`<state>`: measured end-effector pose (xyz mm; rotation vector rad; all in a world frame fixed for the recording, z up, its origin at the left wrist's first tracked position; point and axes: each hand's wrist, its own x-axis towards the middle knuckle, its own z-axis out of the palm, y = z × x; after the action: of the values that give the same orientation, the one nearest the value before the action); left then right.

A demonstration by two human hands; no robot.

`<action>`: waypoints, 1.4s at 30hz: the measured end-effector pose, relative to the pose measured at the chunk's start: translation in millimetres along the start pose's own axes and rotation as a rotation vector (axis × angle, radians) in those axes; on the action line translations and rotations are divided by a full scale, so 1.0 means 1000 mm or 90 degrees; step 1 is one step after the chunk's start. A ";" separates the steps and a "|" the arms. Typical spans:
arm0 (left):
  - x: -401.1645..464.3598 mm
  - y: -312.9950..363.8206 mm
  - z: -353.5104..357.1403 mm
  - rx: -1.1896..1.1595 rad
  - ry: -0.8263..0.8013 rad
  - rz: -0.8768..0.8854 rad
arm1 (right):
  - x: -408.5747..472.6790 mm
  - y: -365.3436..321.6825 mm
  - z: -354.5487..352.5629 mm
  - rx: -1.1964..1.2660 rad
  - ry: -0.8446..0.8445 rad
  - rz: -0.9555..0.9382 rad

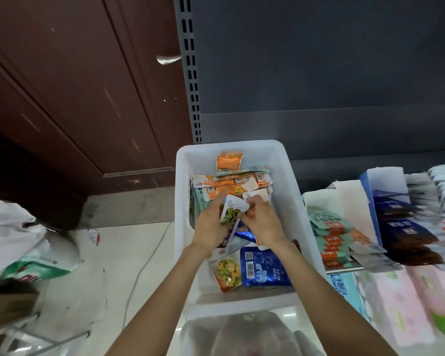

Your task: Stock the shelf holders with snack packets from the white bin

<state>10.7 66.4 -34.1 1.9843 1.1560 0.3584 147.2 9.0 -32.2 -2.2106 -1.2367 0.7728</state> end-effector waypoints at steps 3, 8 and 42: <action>0.002 0.012 -0.023 -0.097 -0.035 0.026 | -0.010 -0.013 -0.024 0.115 0.002 -0.048; 0.002 0.034 -0.049 -0.095 -0.107 0.088 | -0.035 -0.020 -0.067 0.220 0.081 -0.089; 0.056 0.313 0.224 0.370 0.009 0.333 | -0.057 0.247 -0.384 -0.118 0.400 -0.295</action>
<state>360.9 -81.4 49.0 2.8050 0.7799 0.3180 530.6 -210.1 96.3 -1.9430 -1.4235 -0.2147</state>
